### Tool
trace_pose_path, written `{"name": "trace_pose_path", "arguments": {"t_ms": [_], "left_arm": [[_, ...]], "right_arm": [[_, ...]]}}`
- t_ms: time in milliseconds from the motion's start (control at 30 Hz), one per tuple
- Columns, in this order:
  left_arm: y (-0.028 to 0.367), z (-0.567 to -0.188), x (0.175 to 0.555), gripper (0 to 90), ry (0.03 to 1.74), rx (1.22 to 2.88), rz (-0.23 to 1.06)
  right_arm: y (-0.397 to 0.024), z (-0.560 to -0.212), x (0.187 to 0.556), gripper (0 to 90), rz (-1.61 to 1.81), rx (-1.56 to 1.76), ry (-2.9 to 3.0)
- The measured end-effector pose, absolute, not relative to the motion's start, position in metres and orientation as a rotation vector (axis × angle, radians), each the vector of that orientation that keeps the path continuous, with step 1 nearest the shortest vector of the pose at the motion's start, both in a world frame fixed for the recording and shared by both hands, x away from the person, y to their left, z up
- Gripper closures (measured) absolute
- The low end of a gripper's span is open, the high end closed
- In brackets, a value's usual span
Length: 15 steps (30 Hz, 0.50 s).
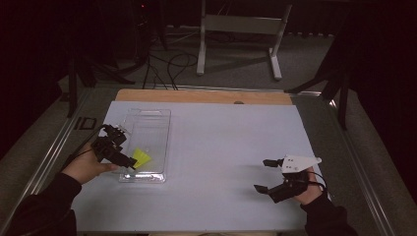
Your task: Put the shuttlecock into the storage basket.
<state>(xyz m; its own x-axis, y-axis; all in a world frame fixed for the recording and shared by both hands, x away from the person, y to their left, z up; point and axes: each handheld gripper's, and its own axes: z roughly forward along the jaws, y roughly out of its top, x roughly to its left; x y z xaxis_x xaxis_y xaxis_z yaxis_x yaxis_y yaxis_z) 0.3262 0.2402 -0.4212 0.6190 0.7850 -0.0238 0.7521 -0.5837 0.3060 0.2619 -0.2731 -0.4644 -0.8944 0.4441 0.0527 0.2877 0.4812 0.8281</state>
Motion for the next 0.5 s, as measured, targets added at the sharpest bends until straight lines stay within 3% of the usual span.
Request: {"name": "trace_pose_path", "arguments": {"t_ms": [233,367,400,433,500], "left_arm": [[0.23,-0.413,0.328,20.8,1.203,2.534,0.156],[0.227,-0.41,0.331,6.9,1.167,2.509,0.107],[0.226,-0.41,0.331,6.9,1.149,2.515,0.101],[0.224,-0.41,0.332,0.2,1.134,2.514,0.096],[0.221,-0.408,0.333,0.2,1.113,2.509,0.125]], "right_arm": [[-0.273,-0.465,0.262,10.2,1.381,0.637,2.554],[-0.273,-0.466,0.262,10.2,1.39,0.641,2.548],[-0.273,-0.466,0.262,10.2,1.39,0.641,2.548],[-0.274,-0.467,0.263,10.2,1.394,0.648,2.548],[-0.274,-0.467,0.263,10.2,1.397,0.646,2.546]]}}
